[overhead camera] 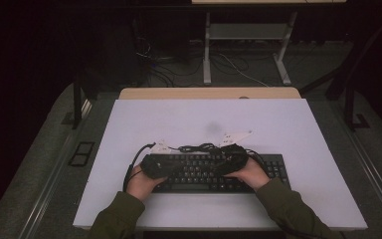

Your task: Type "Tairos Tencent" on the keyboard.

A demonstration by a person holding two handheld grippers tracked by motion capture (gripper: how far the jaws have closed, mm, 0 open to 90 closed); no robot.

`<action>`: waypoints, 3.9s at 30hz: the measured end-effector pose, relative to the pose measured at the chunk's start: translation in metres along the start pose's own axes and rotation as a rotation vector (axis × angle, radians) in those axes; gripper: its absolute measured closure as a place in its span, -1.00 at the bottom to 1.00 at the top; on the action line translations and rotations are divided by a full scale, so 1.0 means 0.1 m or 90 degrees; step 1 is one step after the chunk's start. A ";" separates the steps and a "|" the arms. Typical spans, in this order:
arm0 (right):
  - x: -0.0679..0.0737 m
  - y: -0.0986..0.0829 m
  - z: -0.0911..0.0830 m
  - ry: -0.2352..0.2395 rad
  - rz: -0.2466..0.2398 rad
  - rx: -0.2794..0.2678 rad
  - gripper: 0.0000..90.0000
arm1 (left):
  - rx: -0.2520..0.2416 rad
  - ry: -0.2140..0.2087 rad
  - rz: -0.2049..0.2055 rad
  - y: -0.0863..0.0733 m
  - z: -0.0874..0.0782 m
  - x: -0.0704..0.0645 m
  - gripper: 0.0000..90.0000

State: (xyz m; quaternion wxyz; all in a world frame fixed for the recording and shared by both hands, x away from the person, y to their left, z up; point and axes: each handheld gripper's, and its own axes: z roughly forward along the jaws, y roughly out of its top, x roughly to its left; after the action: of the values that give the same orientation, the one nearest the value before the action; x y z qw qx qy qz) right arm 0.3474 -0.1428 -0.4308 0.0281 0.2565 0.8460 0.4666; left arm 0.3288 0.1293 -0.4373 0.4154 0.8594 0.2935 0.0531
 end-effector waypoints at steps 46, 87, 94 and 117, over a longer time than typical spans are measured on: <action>-0.01 0.02 -0.06 0.008 -0.001 -0.010 -0.29 | -0.059 0.013 -0.004 -0.03 -0.26 -0.05 -0.13; -0.03 -0.04 -0.05 0.036 -0.015 0.061 0.99 | -0.073 0.042 -0.031 -0.11 -0.30 0.00 -0.68; -0.04 -0.05 -0.04 0.032 -0.015 0.073 0.99 | -0.075 0.040 -0.034 -0.11 -0.30 0.01 -0.68; -0.02 -0.07 0.02 0.014 -0.020 0.098 0.99 | -0.074 0.041 -0.030 -0.10 -0.31 0.01 -0.68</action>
State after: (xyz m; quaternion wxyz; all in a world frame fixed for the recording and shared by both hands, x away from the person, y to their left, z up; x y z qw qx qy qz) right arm 0.3473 -0.1457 -0.4376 0.0058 0.2396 0.8835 0.4024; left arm 0.3141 0.1560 -0.4245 0.4560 0.8244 0.3234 0.0881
